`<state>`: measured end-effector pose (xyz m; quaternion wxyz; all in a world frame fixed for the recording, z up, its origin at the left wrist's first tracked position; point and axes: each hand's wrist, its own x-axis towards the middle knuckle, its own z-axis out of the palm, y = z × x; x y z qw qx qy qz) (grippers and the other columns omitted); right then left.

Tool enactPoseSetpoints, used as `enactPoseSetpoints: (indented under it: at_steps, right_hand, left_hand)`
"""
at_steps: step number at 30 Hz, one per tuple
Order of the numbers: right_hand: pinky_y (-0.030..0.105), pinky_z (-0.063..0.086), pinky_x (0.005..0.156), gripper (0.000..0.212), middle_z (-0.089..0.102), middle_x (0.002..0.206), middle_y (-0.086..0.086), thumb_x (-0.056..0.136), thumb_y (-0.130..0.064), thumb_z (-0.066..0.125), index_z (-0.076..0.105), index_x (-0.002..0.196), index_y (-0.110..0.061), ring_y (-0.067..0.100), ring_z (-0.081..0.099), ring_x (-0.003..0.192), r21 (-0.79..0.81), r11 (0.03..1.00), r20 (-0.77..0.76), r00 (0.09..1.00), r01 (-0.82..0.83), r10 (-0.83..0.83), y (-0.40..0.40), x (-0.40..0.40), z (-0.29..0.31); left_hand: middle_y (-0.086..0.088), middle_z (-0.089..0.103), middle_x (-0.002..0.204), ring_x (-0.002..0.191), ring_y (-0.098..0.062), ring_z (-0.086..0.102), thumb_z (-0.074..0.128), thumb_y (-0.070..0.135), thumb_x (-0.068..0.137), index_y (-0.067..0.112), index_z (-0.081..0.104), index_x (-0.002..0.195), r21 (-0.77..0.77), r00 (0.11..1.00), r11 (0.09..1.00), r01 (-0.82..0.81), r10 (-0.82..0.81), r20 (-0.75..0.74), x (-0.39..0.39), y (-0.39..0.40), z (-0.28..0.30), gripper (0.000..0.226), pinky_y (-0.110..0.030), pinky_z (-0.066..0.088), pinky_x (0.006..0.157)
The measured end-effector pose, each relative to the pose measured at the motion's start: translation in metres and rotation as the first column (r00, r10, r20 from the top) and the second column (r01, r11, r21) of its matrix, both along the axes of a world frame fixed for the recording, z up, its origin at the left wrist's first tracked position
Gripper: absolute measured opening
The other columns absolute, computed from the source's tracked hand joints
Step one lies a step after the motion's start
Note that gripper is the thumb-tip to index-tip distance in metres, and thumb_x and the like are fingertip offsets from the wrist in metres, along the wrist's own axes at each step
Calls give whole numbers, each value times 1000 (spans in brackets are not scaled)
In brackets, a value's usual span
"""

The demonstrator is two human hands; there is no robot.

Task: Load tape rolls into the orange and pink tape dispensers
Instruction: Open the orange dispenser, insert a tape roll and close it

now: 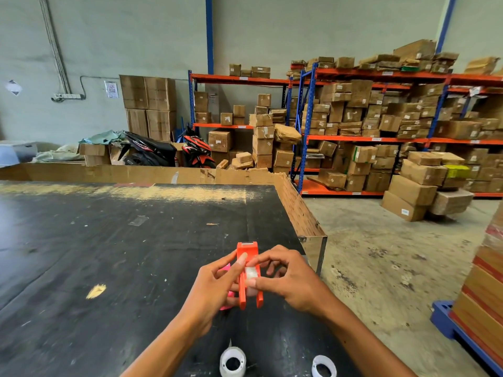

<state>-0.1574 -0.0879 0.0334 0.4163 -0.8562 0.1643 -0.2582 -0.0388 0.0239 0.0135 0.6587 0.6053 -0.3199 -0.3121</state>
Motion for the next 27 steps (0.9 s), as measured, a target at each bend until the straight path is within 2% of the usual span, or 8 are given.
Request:
enactPoseSetpoints:
  at_steps: [3,6,9,15,19,23,25,27]
  right_hand:
    - [12,45,63,16,63,91,6,72,-17,79,73,86,-16,1,52,70,-17,1000,-9,1000,-18,18,2,-1,5]
    - [11,45,60,11,62,75,-4,76,-14,77,70,83,-7,-4,53,64,32,998,4,998,-61,61,6,0,9]
    - [12,45,60,9,63,73,-8,76,-16,77,73,80,-8,-3,54,63,32,998,49,998,-49,48,5,2,13]
    - [13,48,68,8,70,98,11,77,-12,75,73,79,-4,14,63,84,44,999,153,988,17,-24,-4,11,31]
    - [9,52,70,15,72,101,16,82,-14,70,70,89,-1,20,67,91,68,997,63,998,-30,26,-5,16,36]
    - [23,58,72,10,70,101,20,85,-15,67,66,88,-6,25,69,94,145,988,-4,999,-45,46,-4,19,34]
    - [27,59,71,10,70,99,22,86,-16,67,64,87,-6,26,70,90,166,985,-30,999,-39,44,-4,19,33]
    - [24,59,68,13,70,99,22,86,-16,67,65,90,-4,24,69,86,155,987,-47,998,-29,36,-4,19,34]
  left_hand:
    - [-2,75,69,62,-15,72,59,33,88,23,64,121,10,1000,1000,26,-26,3,-3,2,0,35,-27,53,54]
    - [1,73,64,56,-10,69,58,31,88,21,63,122,18,999,999,36,-36,1,-5,7,1,36,-22,50,46]
    - [0,72,67,56,-10,68,59,30,88,22,62,125,34,999,999,33,-33,13,-3,12,-1,38,-24,50,47]
    - [-5,60,71,56,-11,56,62,38,81,30,66,119,11,996,996,83,-83,26,-4,22,-2,39,-28,44,55]
    - [-7,61,76,56,-10,54,57,34,89,34,63,121,7,994,995,97,-97,49,-6,26,-1,33,-24,46,53]
    - [-3,61,73,55,-9,55,54,36,90,35,62,122,18,991,993,119,-120,61,-7,29,0,33,-24,51,56]
    - [3,64,68,53,-5,59,56,42,85,37,60,123,26,987,988,150,-152,60,-8,31,2,39,-25,53,58]
    - [-2,66,78,60,-6,64,64,45,73,43,58,121,39,981,984,173,-176,79,-8,32,3,49,-22,54,59]
